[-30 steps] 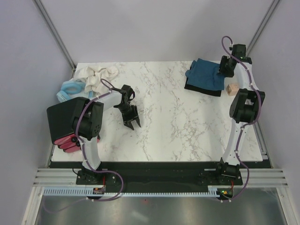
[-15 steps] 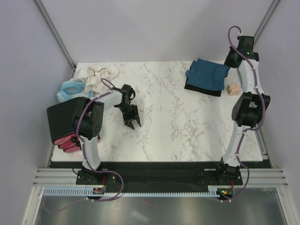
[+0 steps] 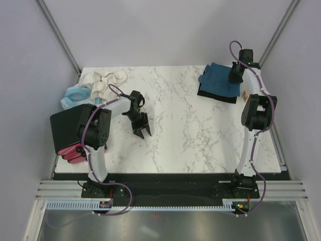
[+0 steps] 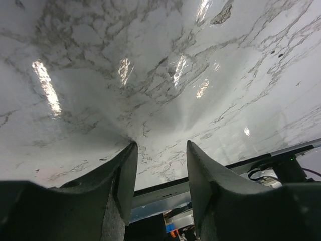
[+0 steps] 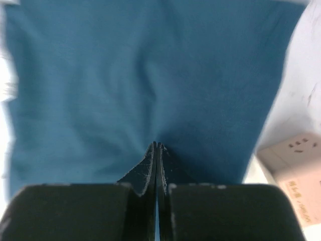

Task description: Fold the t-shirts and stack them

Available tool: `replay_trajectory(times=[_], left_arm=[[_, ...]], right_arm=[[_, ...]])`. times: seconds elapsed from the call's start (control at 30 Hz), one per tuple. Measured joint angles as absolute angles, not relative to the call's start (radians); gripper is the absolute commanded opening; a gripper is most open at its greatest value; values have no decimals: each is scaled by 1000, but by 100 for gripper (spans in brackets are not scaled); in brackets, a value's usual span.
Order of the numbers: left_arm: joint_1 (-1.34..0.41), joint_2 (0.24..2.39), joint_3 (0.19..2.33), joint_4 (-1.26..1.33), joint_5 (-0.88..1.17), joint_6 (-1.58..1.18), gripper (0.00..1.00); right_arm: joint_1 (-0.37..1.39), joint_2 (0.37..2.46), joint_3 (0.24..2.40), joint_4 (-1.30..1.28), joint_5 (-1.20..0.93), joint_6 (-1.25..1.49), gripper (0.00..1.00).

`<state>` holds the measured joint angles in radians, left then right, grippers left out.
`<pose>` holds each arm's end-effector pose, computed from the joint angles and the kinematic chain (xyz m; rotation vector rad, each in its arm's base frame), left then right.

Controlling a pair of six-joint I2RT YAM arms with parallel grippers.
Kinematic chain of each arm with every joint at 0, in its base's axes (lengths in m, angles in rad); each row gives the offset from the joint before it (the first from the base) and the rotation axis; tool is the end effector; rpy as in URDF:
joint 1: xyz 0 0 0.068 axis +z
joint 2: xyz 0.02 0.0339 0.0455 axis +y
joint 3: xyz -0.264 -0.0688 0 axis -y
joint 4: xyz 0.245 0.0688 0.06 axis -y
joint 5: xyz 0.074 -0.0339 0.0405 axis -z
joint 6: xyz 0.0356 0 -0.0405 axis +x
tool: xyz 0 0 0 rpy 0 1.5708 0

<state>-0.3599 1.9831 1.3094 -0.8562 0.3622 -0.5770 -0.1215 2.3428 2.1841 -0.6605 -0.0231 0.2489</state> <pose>0.3316 -0.1383 0.1422 0.3108 -2.9546 0.5128 0.5266 -0.0635 0.2431 0.4297 2.3526 0.0876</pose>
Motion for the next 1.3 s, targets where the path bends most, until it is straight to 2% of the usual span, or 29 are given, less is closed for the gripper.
replay_trajectory(times=[0.3, 0.37, 0.4, 0.47, 0.53, 0.57, 0.6, 0.67, 0.77, 0.87, 1.07, 1.13, 1.3], left_arm=[[-362, 1977, 1302, -847, 368, -577, 51], [-363, 1977, 1302, -846, 369, -577, 51], [-363, 1976, 1302, -844, 370, -577, 51], [-363, 1976, 1303, -842, 371, -577, 50], [-364, 1976, 1309, -844, 368, -577, 43], [-365, 1976, 1320, -844, 366, -576, 21], [-368, 1976, 1336, -844, 366, -575, 11], [-376, 1977, 1404, -839, 368, -566, 2], [-393, 2010, 1586, -811, 391, -561, 2], [-420, 2116, 1825, -725, 442, -561, 2], [-494, 2583, 2528, -538, 617, -658, 2], [-511, 2689, 2578, -370, 686, -764, 2], [-530, 2764, 2460, -242, 764, -885, 2]], right_arm=[[-101, 2425, 2191, -749, 91, 304, 0], [-100, 2425, 2193, -757, 94, 308, 6], [-100, 2425, 2193, -759, 93, 310, 16], [-100, 2416, 2179, -746, 86, 314, 17], [-100, 2385, 2138, -719, 72, 315, 18], [-100, 2365, 2121, -710, 64, 315, 18], [-100, 2348, 2111, -708, 56, 315, 16], [-100, 2300, 2089, -685, 34, 316, 11], [-100, 2206, 2053, -625, -4, 319, 1], [-100, 2122, 2037, -572, -31, 323, 0], [-92, 2057, 2030, -510, 4, 319, 0], [-86, 2052, 1986, -493, 25, 318, 0], [-74, 2049, 1829, -480, 48, 307, 0]])
